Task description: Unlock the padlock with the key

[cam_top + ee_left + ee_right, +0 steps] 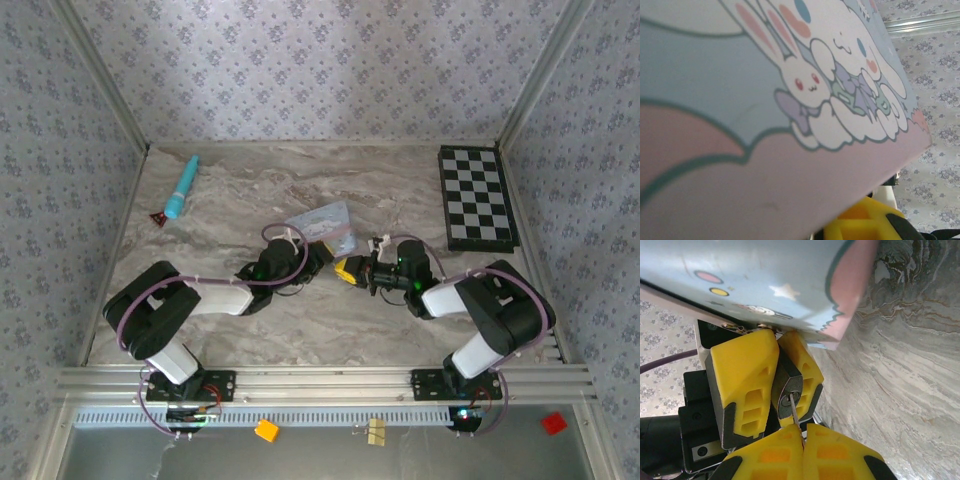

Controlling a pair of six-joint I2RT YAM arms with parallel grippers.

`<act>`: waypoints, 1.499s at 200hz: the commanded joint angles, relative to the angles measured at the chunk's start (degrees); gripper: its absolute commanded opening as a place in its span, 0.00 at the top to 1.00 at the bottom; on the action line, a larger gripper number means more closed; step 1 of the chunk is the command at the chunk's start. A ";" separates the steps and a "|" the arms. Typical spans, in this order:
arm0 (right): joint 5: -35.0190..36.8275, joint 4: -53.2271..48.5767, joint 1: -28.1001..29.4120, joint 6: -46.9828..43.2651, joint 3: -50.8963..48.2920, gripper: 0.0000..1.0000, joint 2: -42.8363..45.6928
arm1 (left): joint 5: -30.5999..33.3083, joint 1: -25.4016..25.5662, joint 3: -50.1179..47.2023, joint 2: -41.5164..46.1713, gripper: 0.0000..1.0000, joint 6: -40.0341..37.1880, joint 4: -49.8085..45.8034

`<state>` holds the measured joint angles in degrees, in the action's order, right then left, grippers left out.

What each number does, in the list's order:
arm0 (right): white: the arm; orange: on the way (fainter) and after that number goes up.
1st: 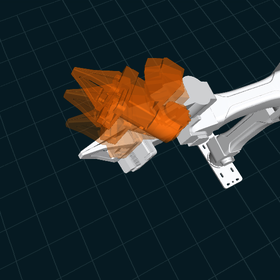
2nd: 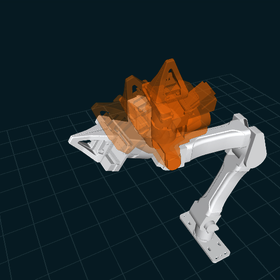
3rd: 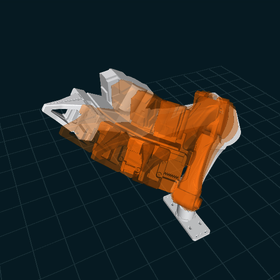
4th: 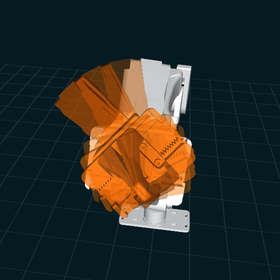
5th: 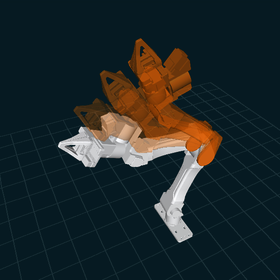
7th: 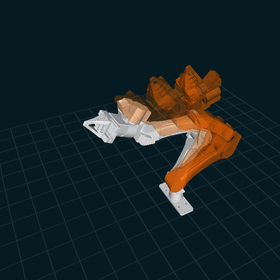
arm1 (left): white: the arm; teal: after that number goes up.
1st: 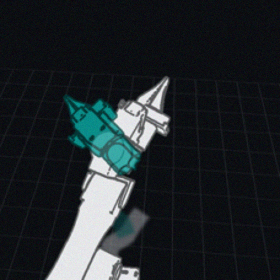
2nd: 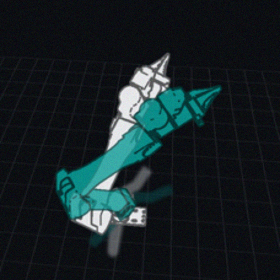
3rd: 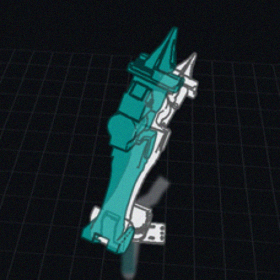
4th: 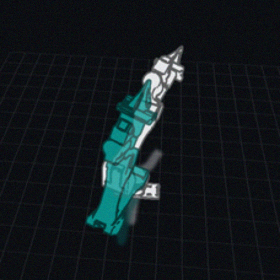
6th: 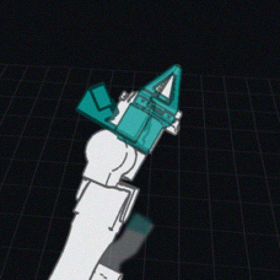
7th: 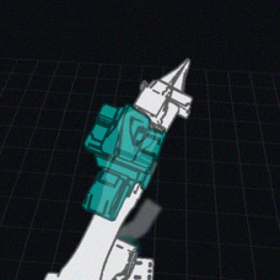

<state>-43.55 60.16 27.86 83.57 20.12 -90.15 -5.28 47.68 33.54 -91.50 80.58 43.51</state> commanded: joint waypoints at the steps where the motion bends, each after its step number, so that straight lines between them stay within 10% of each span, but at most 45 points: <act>1: 4.45 6.75 -0.35 0.02 4.63 1.00 -2.57 | -15.38 5.56 3.29 0.81 1.00 -1.03 6.04; 300: 7.68 3.78 -1.99 -6.22 3.68 1.00 -1.08 | -17.70 8.76 7.33 -2.01 1.00 -2.63 -2.44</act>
<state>-45.63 61.69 24.75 78.41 20.18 -92.60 -5.65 48.03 38.22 -94.45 79.88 38.72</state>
